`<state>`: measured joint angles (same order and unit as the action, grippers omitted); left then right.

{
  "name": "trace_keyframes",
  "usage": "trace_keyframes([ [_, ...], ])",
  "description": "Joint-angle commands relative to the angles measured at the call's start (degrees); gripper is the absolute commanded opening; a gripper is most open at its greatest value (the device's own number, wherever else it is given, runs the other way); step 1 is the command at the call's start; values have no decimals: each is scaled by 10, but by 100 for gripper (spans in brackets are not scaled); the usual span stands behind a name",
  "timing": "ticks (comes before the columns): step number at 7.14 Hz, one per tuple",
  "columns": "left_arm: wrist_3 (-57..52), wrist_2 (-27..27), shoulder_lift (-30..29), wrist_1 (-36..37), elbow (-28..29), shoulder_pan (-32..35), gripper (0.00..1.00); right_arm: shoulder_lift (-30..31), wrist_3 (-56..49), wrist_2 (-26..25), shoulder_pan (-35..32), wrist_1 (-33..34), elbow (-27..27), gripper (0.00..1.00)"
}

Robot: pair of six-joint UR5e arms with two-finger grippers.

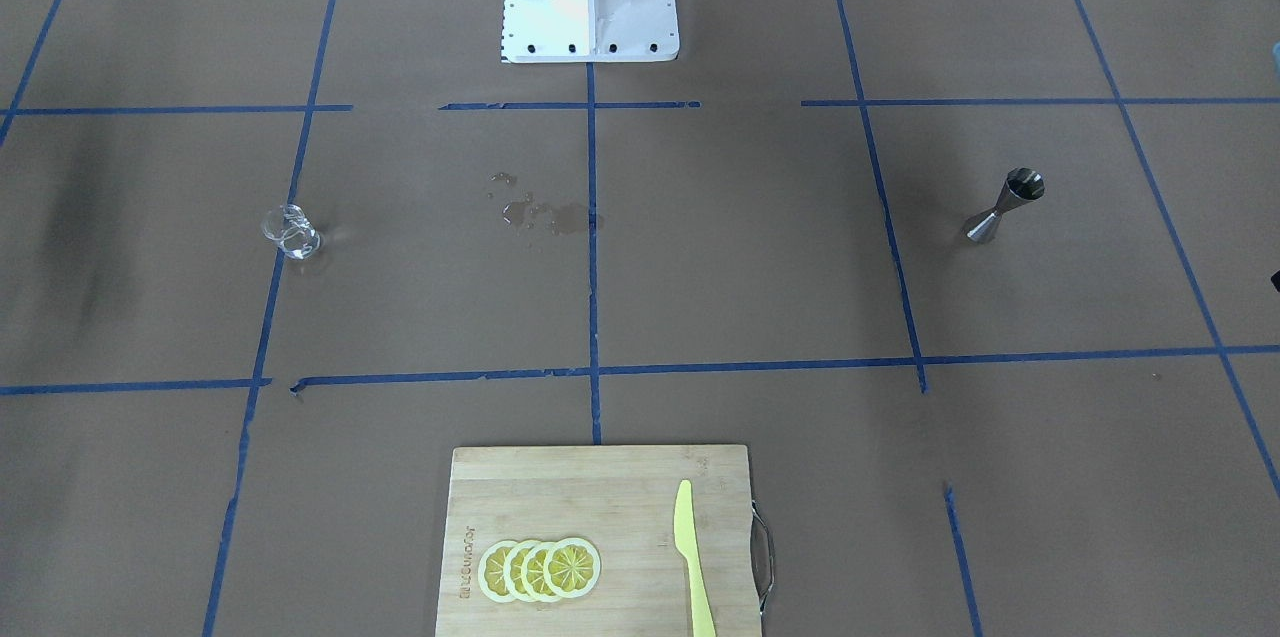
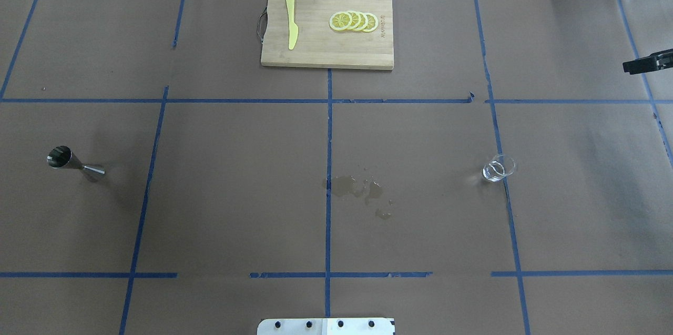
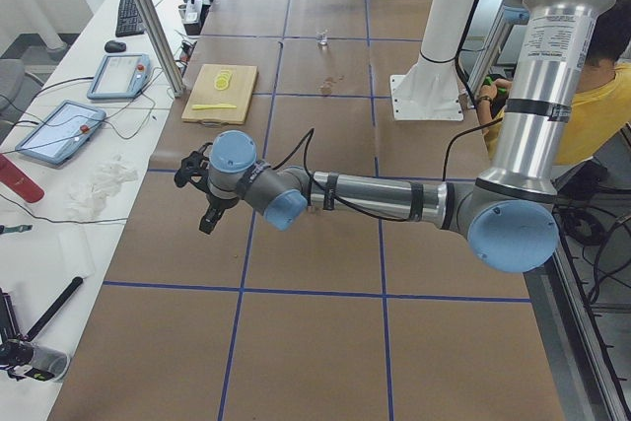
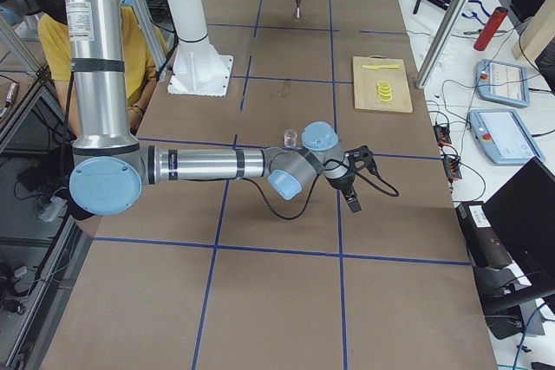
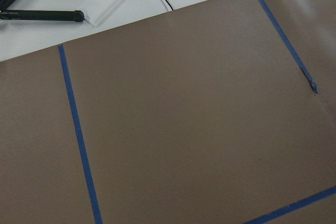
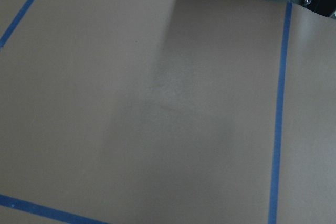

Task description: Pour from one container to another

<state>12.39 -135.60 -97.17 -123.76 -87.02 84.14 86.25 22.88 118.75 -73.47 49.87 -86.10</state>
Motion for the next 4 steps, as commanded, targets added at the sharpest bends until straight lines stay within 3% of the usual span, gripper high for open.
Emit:
trace_keyframes([
  [1,-86,-5,29,55,-31,46,100,-54,-124,102,-78,165,13,100],
  [2,-122,-2,18,117,-25,46,100,-72,-174,103,-93,248,13,100],
  [4,-126,-2,-11,193,-22,40,100,-79,-234,105,-120,339,13,100],
])
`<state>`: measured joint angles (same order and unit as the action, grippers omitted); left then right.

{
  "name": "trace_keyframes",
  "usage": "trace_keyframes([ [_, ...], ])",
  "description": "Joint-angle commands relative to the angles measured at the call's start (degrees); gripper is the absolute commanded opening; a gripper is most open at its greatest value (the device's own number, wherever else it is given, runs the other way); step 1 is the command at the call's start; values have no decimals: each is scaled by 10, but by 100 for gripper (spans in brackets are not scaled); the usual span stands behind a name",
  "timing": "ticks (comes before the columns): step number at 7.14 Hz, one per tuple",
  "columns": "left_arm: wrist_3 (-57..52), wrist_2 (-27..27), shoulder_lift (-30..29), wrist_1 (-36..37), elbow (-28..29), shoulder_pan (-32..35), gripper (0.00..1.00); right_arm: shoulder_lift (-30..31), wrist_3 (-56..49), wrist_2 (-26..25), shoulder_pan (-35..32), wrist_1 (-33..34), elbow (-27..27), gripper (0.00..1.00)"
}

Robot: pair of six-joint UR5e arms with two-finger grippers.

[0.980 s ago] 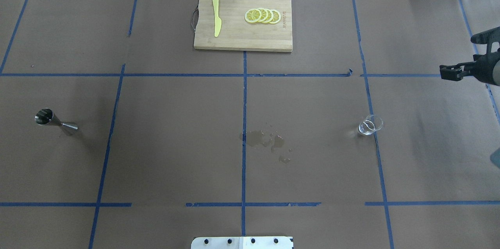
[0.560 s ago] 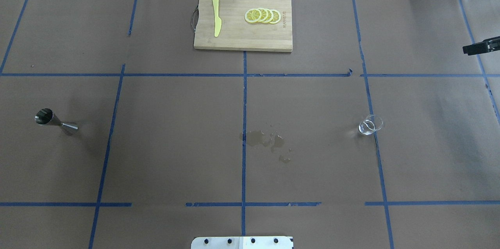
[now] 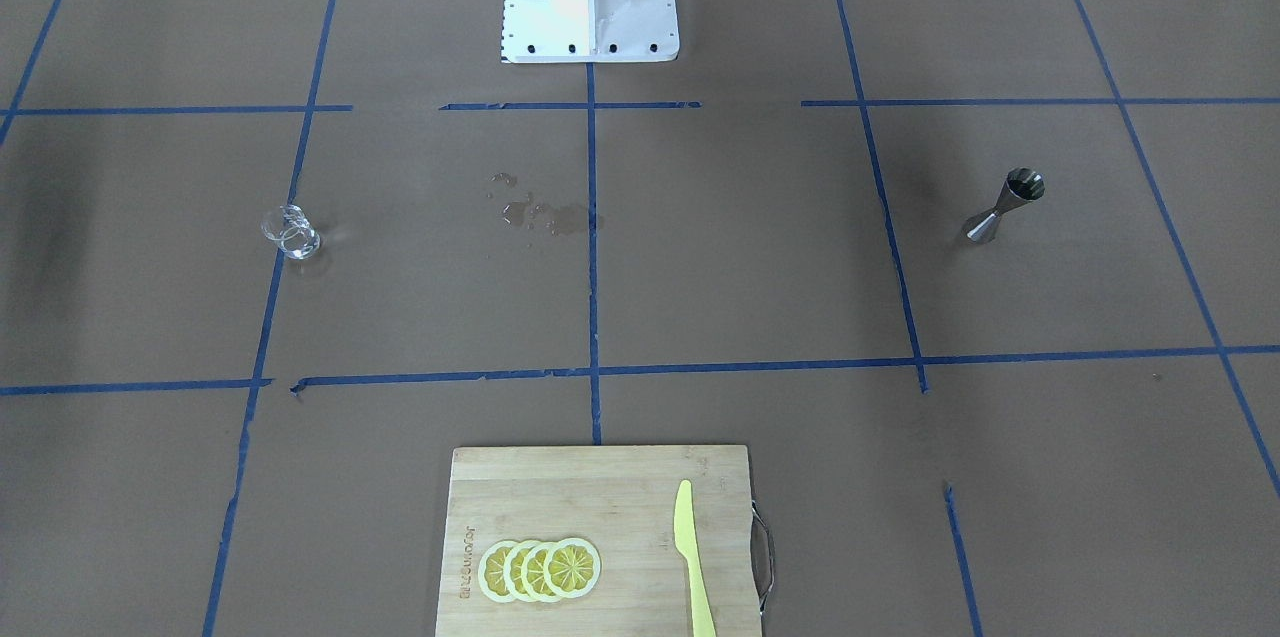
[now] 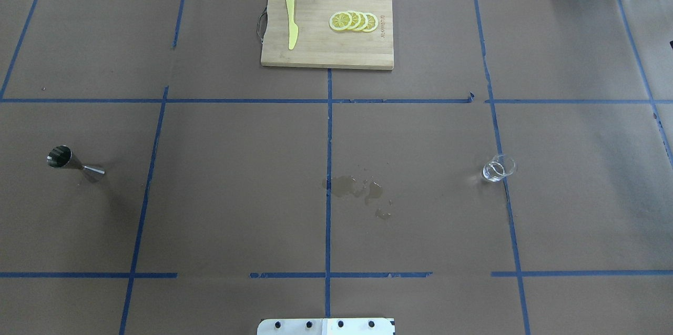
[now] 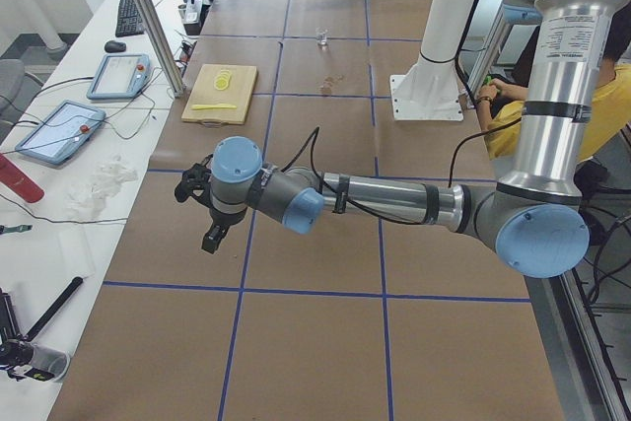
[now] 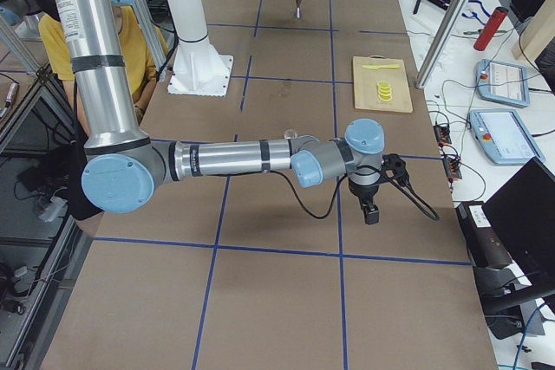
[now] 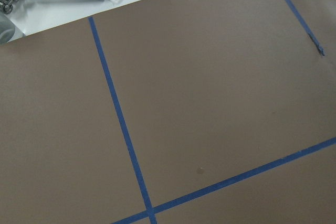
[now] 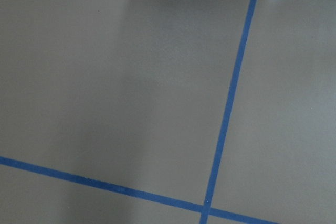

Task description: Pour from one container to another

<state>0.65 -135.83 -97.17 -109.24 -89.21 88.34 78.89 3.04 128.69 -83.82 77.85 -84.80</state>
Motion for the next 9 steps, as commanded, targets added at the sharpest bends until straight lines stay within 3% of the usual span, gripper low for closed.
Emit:
trace_keyframes([
  [1,-12,1,-12,82,-9,-5,100,-7,-37,7,-17,96,2,100],
  [2,-13,1,-14,111,-22,-5,100,0,-34,8,-17,99,2,100],
  [4,-20,-26,69,140,-61,2,100,11,-27,2,-15,94,7,100],
  [6,-23,-25,73,79,-77,3,100,14,-2,2,-3,93,13,100],
  [8,-26,24,66,78,-78,1,100,13,-2,-1,31,93,16,100],
  [9,-27,24,65,75,-76,1,100,11,-2,0,31,93,14,100],
])
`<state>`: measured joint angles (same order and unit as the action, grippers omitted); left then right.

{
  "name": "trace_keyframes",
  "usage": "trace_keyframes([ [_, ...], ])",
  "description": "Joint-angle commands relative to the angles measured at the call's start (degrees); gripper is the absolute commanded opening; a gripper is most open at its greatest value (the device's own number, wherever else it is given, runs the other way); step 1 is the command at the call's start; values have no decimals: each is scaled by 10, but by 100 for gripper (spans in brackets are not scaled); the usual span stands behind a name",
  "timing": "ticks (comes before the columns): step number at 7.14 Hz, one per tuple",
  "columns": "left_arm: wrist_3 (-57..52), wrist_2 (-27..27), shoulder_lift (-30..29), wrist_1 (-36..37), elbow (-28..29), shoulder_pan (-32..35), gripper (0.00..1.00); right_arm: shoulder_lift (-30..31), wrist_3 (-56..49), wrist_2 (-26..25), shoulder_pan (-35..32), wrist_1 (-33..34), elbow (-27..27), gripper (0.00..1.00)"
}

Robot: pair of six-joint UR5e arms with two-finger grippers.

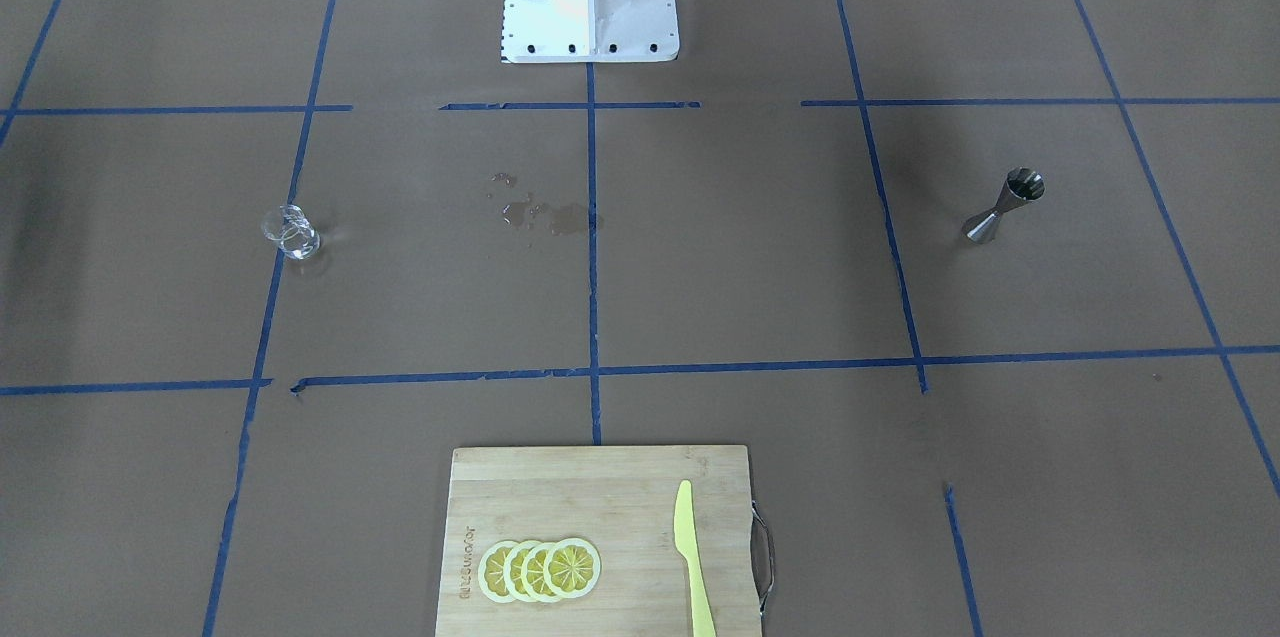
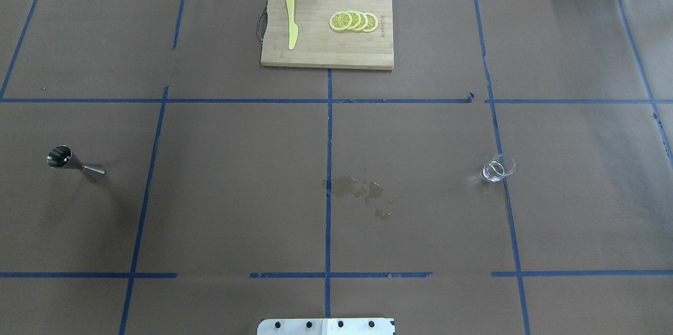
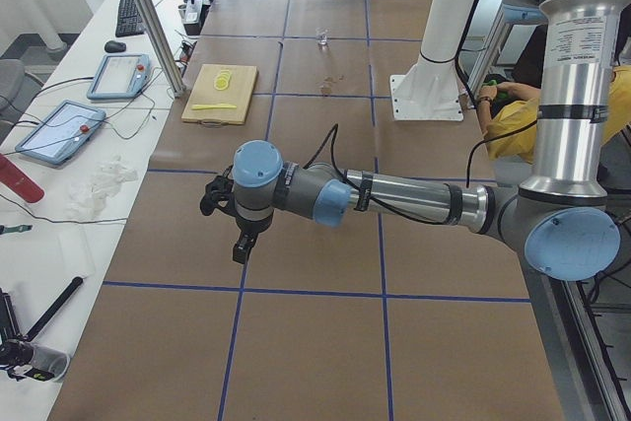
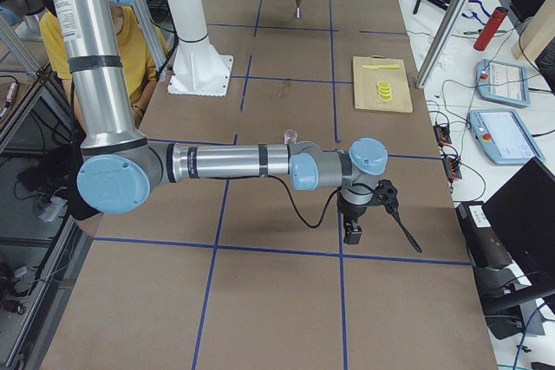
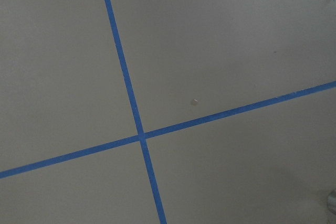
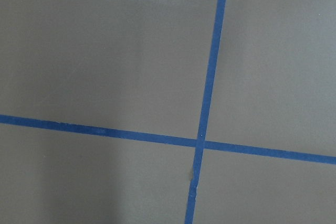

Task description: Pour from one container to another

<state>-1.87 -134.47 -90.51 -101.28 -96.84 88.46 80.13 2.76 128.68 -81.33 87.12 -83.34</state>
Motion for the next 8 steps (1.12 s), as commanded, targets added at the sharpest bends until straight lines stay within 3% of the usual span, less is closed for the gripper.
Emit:
trace_keyframes([
  [1,-2,9,-2,0,2,0,100,-1,1,1,6,0,0,100],
  [2,-2,9,2,5,0,-1,100,-6,1,5,5,1,-3,100],
  [6,-33,2,-67,195,2,-2,100,29,-2,39,-28,4,-22,100],
  [7,-40,-42,-72,215,13,0,100,46,-6,37,-28,1,-23,100],
  [8,-41,-50,-75,227,21,1,100,51,-6,37,-28,1,-28,100],
])
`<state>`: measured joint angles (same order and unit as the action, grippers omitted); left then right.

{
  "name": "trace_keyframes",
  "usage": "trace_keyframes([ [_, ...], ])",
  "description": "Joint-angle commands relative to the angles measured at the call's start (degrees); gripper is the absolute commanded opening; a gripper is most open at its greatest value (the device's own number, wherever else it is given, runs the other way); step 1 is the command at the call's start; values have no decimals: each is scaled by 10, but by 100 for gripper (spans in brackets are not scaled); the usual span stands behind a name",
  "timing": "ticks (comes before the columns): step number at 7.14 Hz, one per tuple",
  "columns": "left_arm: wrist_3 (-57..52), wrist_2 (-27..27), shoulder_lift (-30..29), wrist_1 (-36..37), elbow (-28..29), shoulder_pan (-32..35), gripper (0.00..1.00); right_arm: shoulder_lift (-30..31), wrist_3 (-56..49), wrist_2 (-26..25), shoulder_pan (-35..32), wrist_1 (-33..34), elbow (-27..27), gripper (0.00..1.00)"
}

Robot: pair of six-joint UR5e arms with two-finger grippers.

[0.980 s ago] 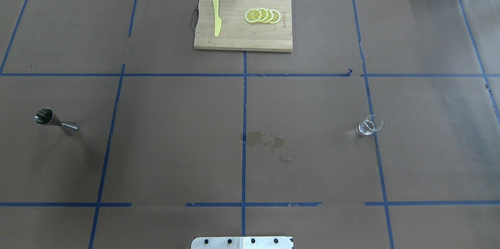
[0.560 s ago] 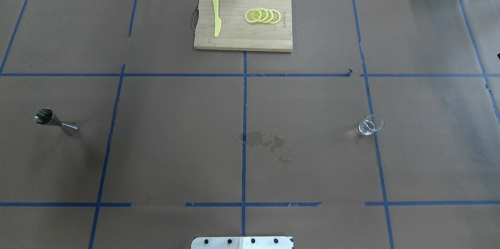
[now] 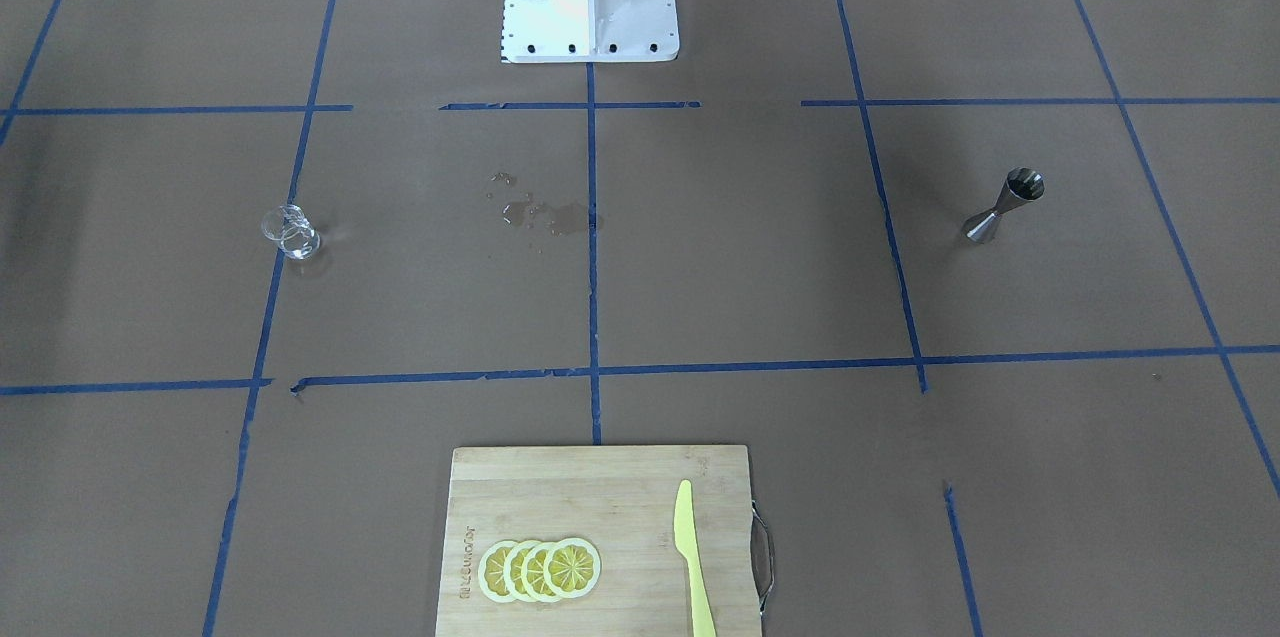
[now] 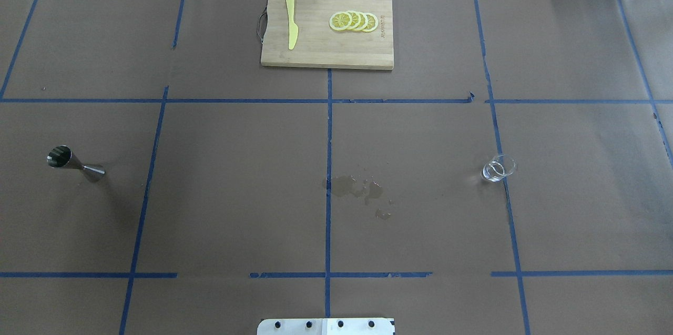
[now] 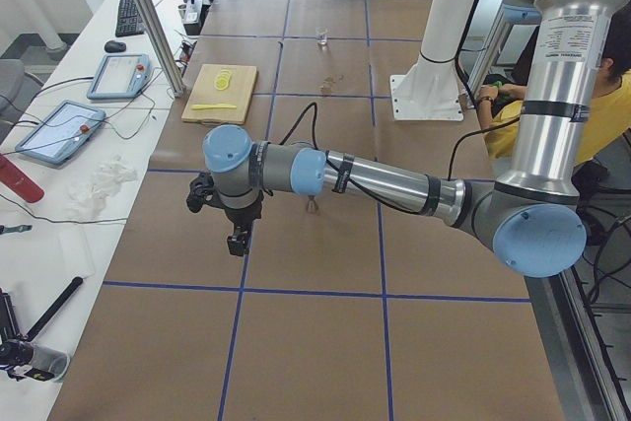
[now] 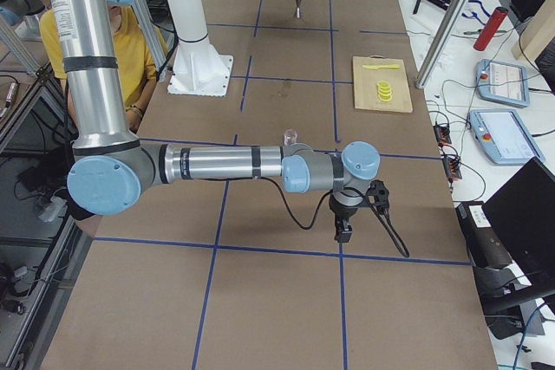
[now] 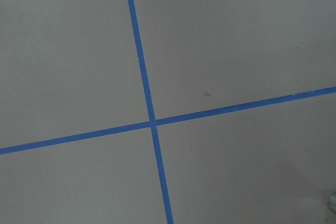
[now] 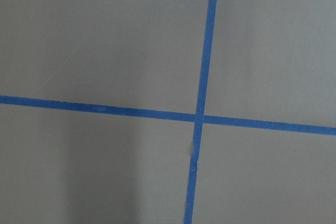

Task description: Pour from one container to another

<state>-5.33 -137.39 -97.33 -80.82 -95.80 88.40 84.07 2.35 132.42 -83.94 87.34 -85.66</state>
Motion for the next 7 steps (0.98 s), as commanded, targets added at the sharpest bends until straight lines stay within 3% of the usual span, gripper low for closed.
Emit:
trace_keyframes([
  [1,-6,-21,-15,44,16,1,100,12,-1,2,-2,-2,-8,100],
  [4,-8,-17,-42,61,40,3,100,56,5,-2,-2,-1,-77,100],
  [7,-46,-17,-42,44,51,17,100,51,6,-19,0,-1,-72,100],
])
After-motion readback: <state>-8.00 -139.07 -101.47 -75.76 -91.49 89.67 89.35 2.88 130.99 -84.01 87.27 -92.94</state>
